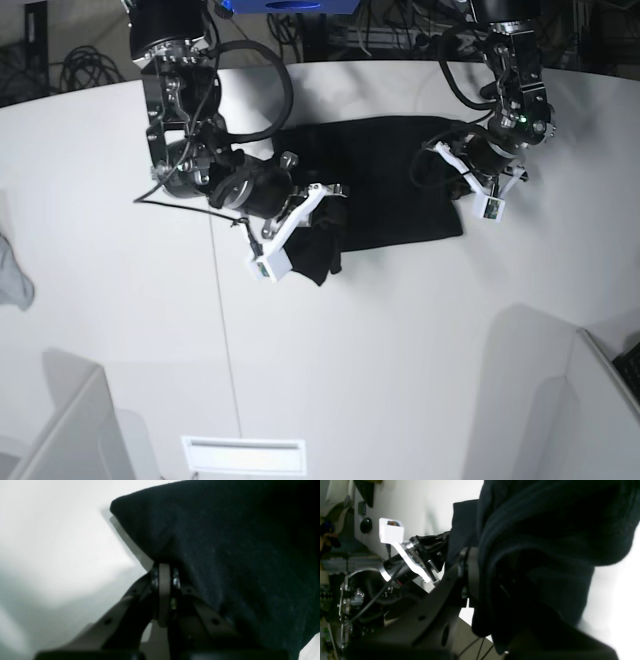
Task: Fold the T-shirt properly
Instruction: 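Grasp the strip end with the right gripper and fold it toward the left gripper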
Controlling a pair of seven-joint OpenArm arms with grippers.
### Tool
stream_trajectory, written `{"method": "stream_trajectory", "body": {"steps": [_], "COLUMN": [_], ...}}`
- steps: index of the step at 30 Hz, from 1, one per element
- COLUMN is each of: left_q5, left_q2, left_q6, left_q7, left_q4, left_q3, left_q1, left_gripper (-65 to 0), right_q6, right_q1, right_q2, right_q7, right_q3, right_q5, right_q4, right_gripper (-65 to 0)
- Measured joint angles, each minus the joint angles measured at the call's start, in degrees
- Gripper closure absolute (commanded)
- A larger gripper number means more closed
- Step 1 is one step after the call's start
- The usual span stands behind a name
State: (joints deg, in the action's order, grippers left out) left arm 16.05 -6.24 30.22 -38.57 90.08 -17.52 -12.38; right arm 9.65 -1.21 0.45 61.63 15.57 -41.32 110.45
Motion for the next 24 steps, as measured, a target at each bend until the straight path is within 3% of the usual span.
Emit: {"method": "stream_trajectory", "body": {"steps": [10, 24], "left_q5": [0.0, 0.0], "left_q2": [-0.1, 0.0], "left_q6": [0.0, 0.0], "left_q7": [0.0, 0.0], "left_q4": [0.1, 0.0], "left_q3": [0.0, 0.1], "left_q1": [0.0, -0.2], "left_gripper": [0.0, 0.0], "right_q6": [0.0, 0.3], "right_q1": [0.0, -0.6], "right_q2": [-1.7, -3.6], "right_q7": [-2.4, -7.1], "right_q3": [7.1, 11.3], "right_q5": [-0.2, -0.4], "right_q4": [-0.3, -5.6], "right_gripper": [0.0, 0.0]}}
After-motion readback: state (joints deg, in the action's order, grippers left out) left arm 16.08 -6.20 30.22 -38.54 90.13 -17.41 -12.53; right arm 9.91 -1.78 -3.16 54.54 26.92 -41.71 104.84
